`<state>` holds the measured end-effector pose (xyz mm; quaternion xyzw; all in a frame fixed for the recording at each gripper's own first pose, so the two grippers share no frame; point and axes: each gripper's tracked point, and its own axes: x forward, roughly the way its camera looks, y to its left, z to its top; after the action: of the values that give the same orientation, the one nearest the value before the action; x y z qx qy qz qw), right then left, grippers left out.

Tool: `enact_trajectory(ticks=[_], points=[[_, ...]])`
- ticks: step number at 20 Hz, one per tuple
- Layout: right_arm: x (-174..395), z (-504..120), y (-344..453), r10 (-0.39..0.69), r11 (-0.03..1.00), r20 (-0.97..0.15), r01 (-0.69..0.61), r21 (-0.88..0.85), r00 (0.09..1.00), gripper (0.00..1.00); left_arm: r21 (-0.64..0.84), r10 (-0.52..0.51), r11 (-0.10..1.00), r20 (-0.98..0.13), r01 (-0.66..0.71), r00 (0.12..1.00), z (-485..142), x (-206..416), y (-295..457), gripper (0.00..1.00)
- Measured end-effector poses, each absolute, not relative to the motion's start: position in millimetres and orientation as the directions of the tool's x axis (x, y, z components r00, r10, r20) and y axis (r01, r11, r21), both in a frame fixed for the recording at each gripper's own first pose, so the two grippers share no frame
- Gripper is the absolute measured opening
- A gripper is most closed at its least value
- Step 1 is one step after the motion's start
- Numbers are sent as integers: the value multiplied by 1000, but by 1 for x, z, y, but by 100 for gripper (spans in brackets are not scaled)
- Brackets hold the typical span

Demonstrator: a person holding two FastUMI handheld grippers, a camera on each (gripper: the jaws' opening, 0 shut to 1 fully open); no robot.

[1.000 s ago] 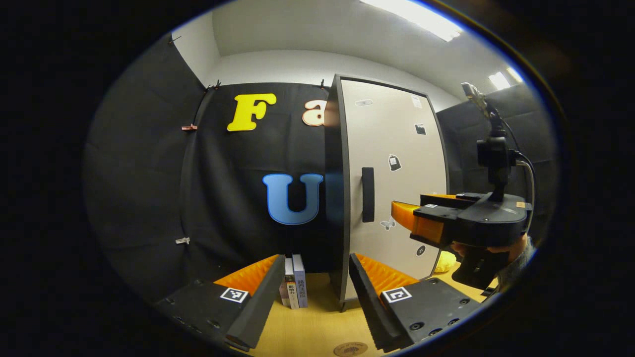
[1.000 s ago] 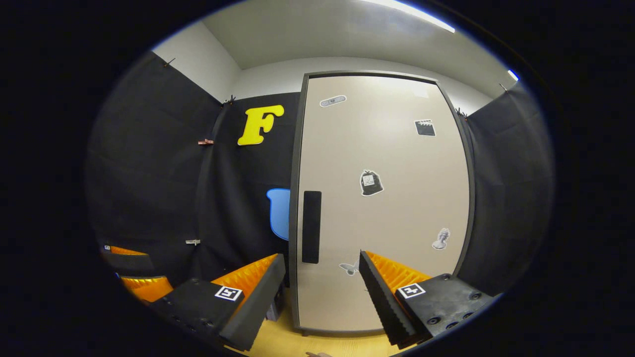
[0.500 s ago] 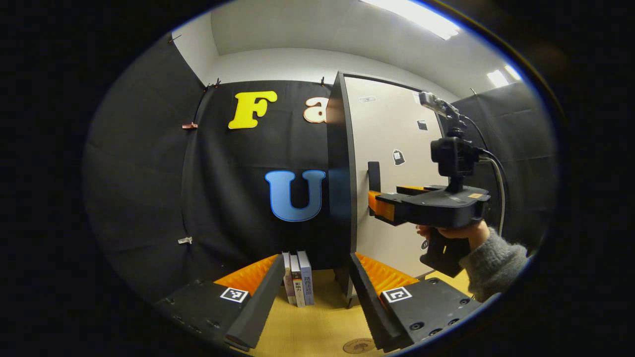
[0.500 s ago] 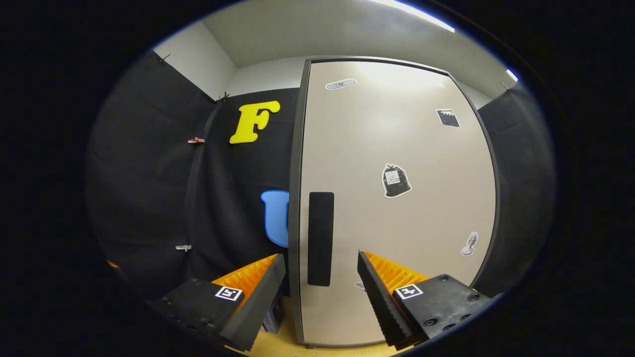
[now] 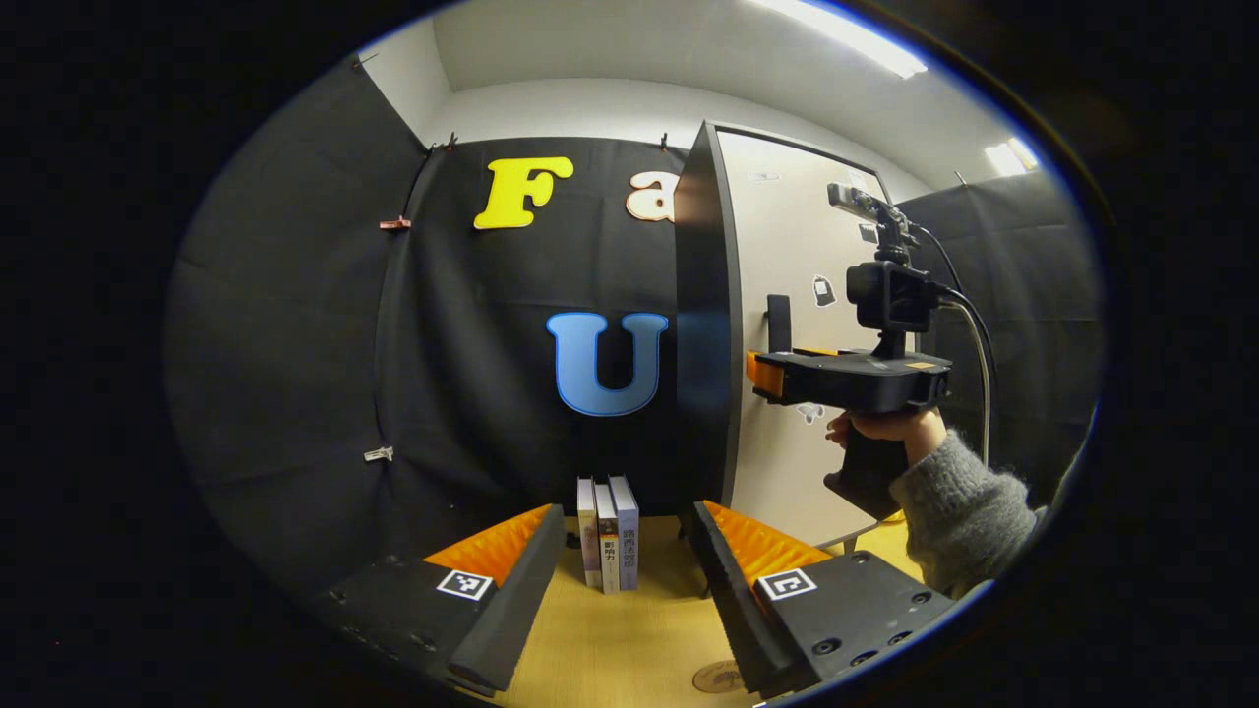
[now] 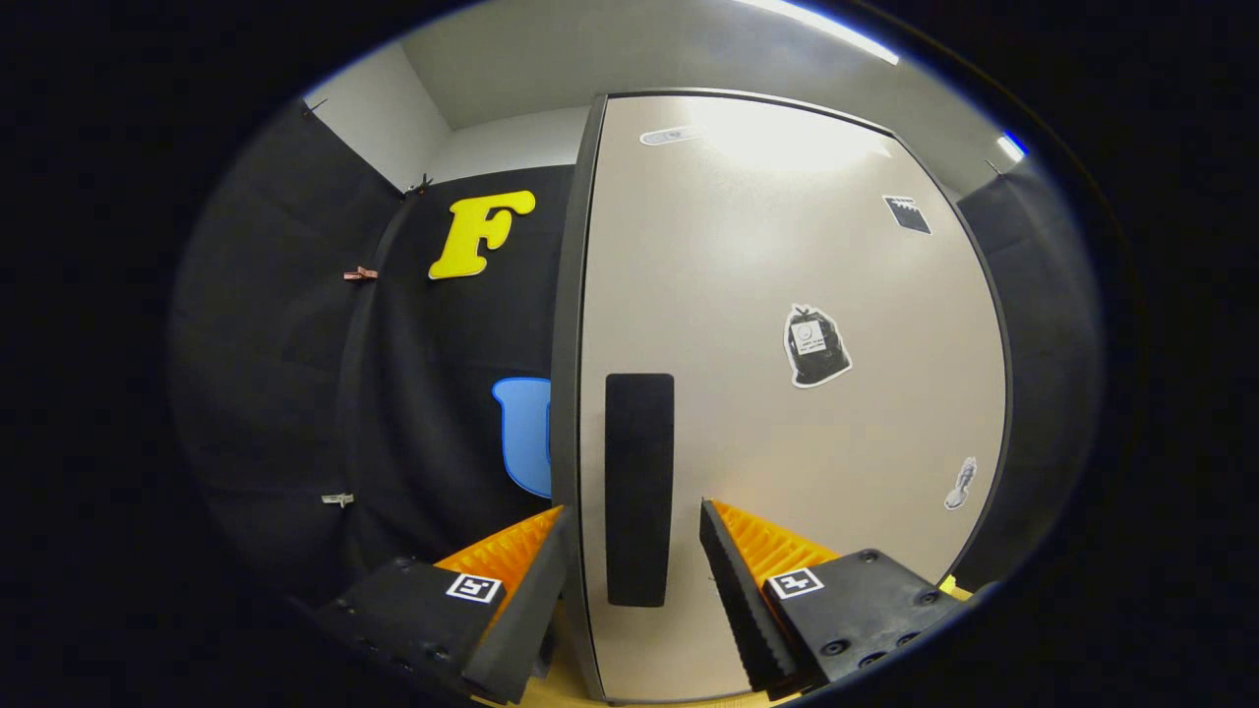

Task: Open the cabinet door with the right hand, grasp the bottle in the cabinet with the left hand and place it on the coaster, then close the cabinet door with the right hand.

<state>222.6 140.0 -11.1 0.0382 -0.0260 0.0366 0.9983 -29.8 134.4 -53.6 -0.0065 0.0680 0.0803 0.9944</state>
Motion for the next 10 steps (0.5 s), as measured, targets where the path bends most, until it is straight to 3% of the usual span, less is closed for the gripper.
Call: enact_trajectory(ticks=[2, 4, 6, 7, 10], points=[[228, -10, 135, 32, 997, 59, -36, 70, 998, 71, -2, 166, 986, -140, -168, 976, -55, -28, 140, 83], [231, -10, 135, 17, 998, 65, -21, 64, 998, 53, -3, 177, 984, -145, -179, 973, -58, -29, 145, 83], [227, -9, 134, 2, 997, 63, -7, 72, 998, 54, -10, 187, 982, -149, -191, 971, -58, -33, 150, 83], [231, -10, 134, -6, 998, 58, 2, 70, 998, 33, -13, 191, 981, -150, -195, 970, -58, -36, 150, 83], [229, -11, 134, -9, 998, 50, 6, 63, 999, 27, -23, 196, 979, -150, -201, 969, -57, -43, 150, 83]])
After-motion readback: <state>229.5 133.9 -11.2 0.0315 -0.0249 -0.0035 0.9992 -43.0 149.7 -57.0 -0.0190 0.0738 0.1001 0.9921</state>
